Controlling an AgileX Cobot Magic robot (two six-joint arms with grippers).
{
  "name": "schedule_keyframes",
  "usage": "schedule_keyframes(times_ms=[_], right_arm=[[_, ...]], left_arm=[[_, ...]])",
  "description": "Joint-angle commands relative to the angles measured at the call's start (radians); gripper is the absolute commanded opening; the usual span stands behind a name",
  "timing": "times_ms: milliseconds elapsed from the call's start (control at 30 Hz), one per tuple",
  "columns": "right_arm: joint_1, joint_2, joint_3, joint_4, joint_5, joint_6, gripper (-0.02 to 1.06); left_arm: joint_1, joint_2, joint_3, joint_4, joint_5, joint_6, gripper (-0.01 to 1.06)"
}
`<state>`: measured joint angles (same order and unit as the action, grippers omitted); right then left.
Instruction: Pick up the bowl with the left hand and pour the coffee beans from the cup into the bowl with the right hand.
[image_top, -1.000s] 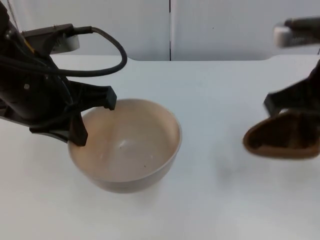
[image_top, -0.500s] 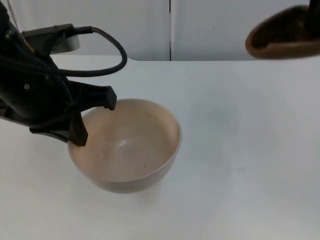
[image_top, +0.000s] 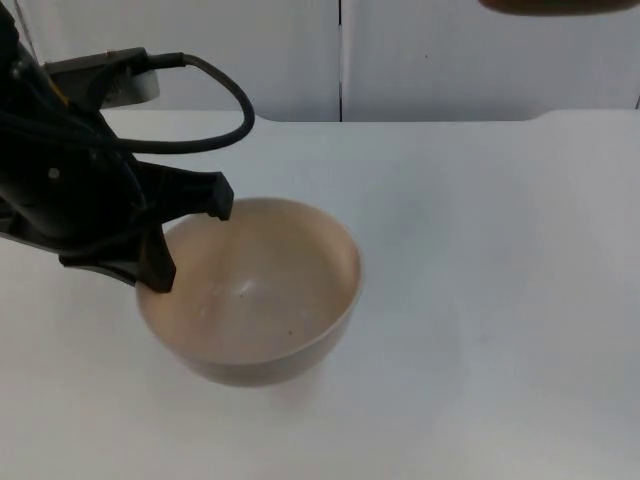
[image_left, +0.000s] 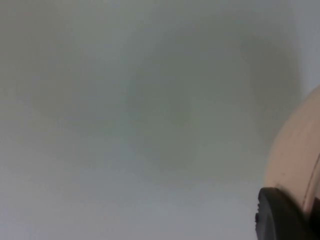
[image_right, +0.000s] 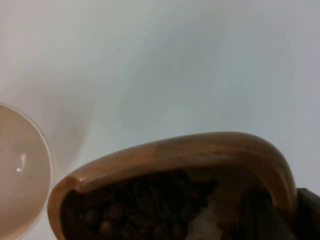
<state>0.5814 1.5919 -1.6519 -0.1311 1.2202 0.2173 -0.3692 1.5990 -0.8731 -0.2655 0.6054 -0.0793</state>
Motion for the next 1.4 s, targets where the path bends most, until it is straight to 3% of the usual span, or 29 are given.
schedule_keyframes(times_ms=[0, 267, 533, 900, 1067, 1367], right_arm=[[0.001, 0.009, -0.005, 0.008, 0.001, -0.009, 0.0], [0.051, 0.081, -0.003, 0.021, 0.001, -0.026, 0.0], [0.174, 0.164, -0.003, -0.061, 0.001, -0.026, 0.0], [0.345, 0.187, -0.003, -0.312, 0.001, -0.022, 0.0], [0.424, 0.187, -0.003, -0.501, 0.001, -0.022, 0.0], [0.487, 0.187, -0.003, -0.632, 0.001, -0.02, 0.0]], left_arm=[[-0.015, -0.013, 0.002, -0.015, -0.009, -0.005, 0.0], [-0.098, -0.013, 0.002, -0.006, -0.017, -0.005, 0.0], [-0.098, -0.013, 0.002, -0.005, -0.019, -0.005, 0.0], [-0.098, -0.013, 0.002, -0.005, -0.026, -0.005, 0.0], [-0.098, -0.013, 0.002, -0.007, -0.027, -0.005, 0.0], [-0.098, -0.013, 0.002, -0.007, -0.03, -0.005, 0.0]])
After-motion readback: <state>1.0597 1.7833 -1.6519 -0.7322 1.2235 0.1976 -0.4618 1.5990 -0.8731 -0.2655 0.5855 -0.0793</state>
